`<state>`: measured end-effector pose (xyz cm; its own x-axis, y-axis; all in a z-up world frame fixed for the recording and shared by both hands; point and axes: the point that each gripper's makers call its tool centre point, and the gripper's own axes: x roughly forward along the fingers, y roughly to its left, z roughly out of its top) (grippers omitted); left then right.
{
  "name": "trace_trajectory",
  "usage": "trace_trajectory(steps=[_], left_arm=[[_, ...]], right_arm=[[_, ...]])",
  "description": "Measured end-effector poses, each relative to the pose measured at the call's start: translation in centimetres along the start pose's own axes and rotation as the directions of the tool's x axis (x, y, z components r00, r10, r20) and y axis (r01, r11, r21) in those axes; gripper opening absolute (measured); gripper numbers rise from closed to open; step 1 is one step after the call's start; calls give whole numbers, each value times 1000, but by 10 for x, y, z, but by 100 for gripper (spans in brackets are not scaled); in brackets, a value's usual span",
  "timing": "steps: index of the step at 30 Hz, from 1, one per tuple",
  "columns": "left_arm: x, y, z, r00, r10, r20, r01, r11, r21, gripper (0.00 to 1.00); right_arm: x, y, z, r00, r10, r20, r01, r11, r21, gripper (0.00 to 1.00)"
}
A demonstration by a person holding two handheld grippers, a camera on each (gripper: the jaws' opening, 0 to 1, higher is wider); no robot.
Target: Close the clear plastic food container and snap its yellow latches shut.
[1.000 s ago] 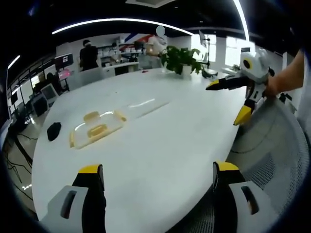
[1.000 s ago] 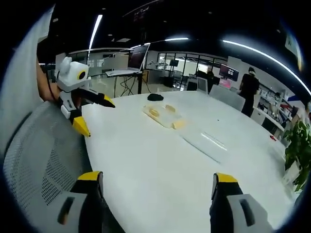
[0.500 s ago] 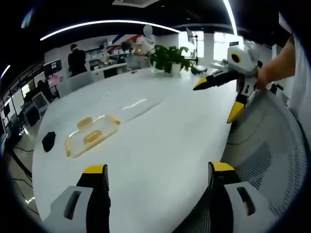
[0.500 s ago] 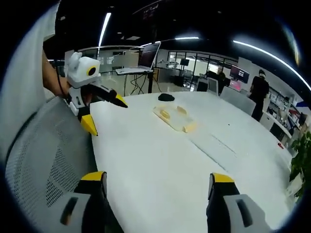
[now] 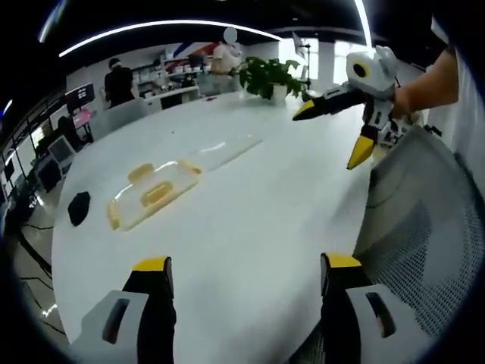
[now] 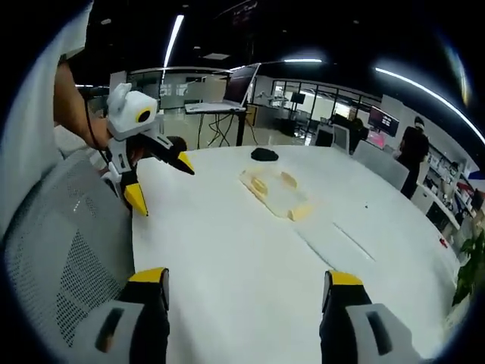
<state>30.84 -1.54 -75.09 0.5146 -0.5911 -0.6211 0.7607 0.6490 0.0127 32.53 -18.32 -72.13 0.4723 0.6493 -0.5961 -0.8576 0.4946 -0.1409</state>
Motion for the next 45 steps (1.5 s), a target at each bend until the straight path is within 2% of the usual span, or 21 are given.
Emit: trace_trajectory(steps=[6, 11, 20, 28, 37, 45], left_arm=[[5, 6, 0, 1000, -12, -19, 13, 1000, 16, 76], [10, 19, 6, 1000, -13, -22, 13, 1000, 24, 75], [18, 36, 5, 999, -21, -46, 23, 999, 38, 75], [22, 55, 7, 998, -21, -61, 24, 999, 49, 73], [26, 72, 11, 997, -32, -67, 37, 997, 68, 73], [30, 87, 9, 995, -34, -89, 43, 994, 96, 72]], right_arm=[[7, -9, 6, 1000, 1, 4, -1, 1000, 6, 82], [18, -16, 11, 1000, 10, -3, -10, 1000, -10, 81], [36, -22, 20, 999, 47, -7, -47, 998, -28, 79], [52, -35, 28, 998, 64, -10, -65, 996, -58, 79], [65, -46, 30, 997, 81, -17, -82, 994, -75, 79], [78, -54, 31, 993, 110, -39, -114, 989, -93, 74]])
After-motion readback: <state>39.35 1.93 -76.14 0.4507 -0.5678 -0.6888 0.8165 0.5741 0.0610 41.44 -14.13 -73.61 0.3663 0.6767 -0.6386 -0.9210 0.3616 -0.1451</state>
